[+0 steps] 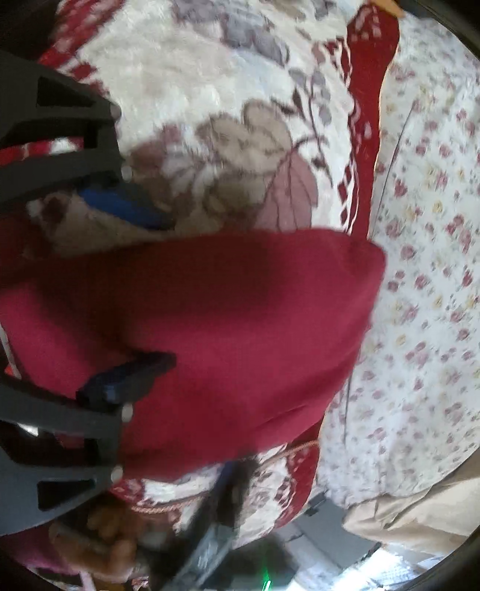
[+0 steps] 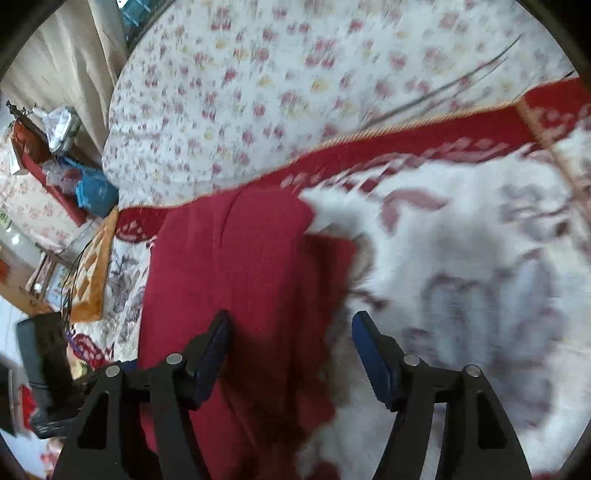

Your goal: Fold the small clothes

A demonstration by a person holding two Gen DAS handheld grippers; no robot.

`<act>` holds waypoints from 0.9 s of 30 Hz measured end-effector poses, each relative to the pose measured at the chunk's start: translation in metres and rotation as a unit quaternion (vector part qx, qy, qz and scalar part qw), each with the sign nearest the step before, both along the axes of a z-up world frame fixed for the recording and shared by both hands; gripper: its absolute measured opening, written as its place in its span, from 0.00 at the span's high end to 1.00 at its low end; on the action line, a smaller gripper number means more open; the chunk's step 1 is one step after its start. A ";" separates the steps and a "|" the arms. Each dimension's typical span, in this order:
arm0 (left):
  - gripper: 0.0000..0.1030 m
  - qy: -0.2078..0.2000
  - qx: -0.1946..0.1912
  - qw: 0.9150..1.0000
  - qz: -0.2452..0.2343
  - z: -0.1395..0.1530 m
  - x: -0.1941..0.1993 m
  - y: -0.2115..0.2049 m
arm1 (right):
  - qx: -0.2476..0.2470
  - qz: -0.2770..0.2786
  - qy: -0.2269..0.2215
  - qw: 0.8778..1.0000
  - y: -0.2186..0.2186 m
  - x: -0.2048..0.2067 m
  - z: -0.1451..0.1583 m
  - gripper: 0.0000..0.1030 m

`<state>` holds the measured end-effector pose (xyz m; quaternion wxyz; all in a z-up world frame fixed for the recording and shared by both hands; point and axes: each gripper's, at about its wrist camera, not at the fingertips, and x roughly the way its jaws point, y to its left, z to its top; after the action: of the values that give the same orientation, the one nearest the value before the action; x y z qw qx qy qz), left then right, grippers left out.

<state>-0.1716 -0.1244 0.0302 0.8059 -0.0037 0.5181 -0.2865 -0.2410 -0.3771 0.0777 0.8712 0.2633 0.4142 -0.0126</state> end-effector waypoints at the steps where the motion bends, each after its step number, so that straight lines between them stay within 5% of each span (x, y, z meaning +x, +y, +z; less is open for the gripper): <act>1: 0.26 -0.005 0.003 1.000 0.006 0.003 -0.001 0.002 | -0.022 0.014 -0.013 1.000 0.005 -0.007 0.015 0.30; 5: 0.25 -0.022 0.011 0.999 0.033 0.012 -0.004 0.005 | -0.036 0.072 -0.057 0.995 0.040 -0.020 0.046 0.33; 9: 0.25 -0.058 0.033 0.996 0.051 0.022 -0.011 0.009 | -0.099 0.138 -0.043 0.984 0.088 -0.006 0.035 0.38; 15: 0.20 -0.104 0.065 0.990 0.072 0.034 -0.018 0.027 | -0.169 0.120 0.049 0.977 0.083 0.002 -0.018 0.37; 18: 0.20 -0.116 0.053 0.988 0.091 0.039 -0.019 0.032 | -0.129 0.105 0.053 0.985 0.070 0.001 -0.033 0.36; 22: 0.19 -0.131 0.063 0.986 0.082 0.044 -0.023 0.029 | -0.133 0.105 0.052 0.984 0.067 -0.003 -0.021 0.35; 27: 0.19 -0.145 0.075 0.983 0.081 0.045 -0.025 0.024 | -0.148 0.090 -0.007 0.985 0.071 -0.007 0.024 0.29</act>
<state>-0.1969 -0.1001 0.0754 0.8912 0.0563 0.4134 -0.1781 -0.2481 -0.3063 0.1021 0.9009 0.0931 0.4238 0.0061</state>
